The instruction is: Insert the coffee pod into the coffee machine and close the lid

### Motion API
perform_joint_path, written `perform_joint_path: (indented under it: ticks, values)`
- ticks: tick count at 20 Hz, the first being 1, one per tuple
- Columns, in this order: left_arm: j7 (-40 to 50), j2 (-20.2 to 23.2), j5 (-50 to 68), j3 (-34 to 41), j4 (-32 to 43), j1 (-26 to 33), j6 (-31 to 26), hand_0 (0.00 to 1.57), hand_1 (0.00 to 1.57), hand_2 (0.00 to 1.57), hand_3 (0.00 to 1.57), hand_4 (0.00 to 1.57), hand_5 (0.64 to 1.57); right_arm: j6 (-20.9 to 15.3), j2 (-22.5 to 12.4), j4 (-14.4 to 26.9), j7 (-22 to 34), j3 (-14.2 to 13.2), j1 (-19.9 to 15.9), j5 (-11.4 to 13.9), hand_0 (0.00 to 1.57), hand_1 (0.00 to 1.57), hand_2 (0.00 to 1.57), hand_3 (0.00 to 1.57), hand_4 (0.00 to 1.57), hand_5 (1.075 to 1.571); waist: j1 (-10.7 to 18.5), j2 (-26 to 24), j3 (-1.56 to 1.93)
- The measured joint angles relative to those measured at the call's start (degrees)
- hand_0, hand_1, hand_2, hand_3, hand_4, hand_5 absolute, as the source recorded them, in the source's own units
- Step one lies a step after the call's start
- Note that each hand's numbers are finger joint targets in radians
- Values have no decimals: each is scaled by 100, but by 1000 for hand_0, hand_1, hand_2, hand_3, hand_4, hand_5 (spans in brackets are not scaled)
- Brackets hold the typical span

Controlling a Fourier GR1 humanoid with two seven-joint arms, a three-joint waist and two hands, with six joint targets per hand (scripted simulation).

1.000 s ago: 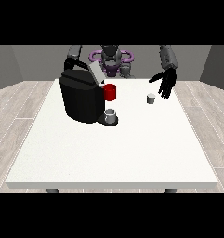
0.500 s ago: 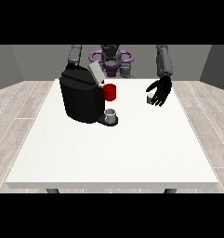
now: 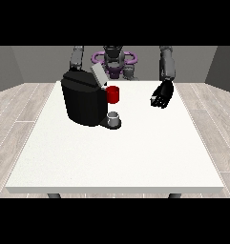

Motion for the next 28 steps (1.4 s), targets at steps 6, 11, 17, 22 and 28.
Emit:
perform_joint_path:
  ticks: [6,11,17,22,28]
  values:
    - [120,82,-449,-168,350,-242,-265,760,760,978,856,400,1571,139,-44,330,-242,-126,-61,-146,0,0,0,0,0,1571,-1,-77,3]
    - [43,-56,-706,-152,653,-386,-259,1124,1124,1198,1089,394,1571,275,-137,630,-414,-303,-38,-287,0,0,0,0,0,1571,38,-201,6]
    - [-287,-250,-630,18,776,-552,-318,1433,1433,1423,1352,489,1571,-37,-47,831,-334,-261,45,-53,0,0,0,0,0,1571,124,-407,0]
    - [-378,-422,-398,181,728,-738,-748,1413,1413,1400,1314,515,1571,-202,-41,1047,-260,-269,79,90,0,0,0,0,0,1571,204,-654,-1]
    - [-73,-490,-297,197,457,-1232,-1620,1424,1424,1404,1341,557,1571,-258,-102,1409,-212,-352,22,153,0,0,0,0,0,1571,291,-996,1]
